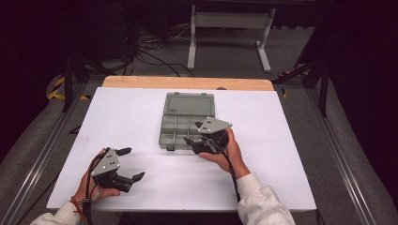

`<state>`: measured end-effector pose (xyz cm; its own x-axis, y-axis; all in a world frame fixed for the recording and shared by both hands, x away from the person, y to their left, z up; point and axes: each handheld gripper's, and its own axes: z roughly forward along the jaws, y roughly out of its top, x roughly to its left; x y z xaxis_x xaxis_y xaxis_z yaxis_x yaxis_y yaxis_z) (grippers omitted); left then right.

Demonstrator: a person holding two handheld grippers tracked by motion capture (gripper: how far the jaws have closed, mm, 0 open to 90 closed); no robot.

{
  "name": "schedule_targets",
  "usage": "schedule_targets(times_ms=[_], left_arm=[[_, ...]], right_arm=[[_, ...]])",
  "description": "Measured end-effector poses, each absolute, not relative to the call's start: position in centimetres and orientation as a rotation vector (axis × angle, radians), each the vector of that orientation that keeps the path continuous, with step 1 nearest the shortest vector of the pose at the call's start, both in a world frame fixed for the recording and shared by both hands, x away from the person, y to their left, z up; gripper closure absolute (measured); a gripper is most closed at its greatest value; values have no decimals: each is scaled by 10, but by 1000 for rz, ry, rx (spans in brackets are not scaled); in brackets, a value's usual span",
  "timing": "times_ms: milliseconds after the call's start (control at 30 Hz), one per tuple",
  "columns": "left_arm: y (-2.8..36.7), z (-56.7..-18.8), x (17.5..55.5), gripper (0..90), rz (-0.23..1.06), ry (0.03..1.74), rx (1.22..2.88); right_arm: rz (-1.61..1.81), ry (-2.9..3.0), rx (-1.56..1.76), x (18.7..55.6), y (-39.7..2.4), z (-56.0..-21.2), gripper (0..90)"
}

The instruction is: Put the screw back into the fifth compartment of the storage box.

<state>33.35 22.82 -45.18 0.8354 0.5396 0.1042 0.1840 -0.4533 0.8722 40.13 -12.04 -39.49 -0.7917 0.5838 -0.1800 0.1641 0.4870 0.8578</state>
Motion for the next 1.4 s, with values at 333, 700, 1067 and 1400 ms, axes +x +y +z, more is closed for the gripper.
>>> schedule_targets(times_ms=[333, 700, 1067, 1400], left_arm=[[226, -443, 352, 50, 500, 522, 2013], [227, -433, 375, 53, 521, 548, 1987], [221, -421, 406, 75, 514, 579, 1970], [215, -413, 430, 82, 544, 621, 1985]], right_arm=[[1206, 2215, 686, 392, -161, -399, 165], [1194, 2166, 790, 394, -197, -403, 141], [1212, 2161, 871, 407, -212, -404, 190], [1231, 2154, 955, 424, -224, -400, 241]])
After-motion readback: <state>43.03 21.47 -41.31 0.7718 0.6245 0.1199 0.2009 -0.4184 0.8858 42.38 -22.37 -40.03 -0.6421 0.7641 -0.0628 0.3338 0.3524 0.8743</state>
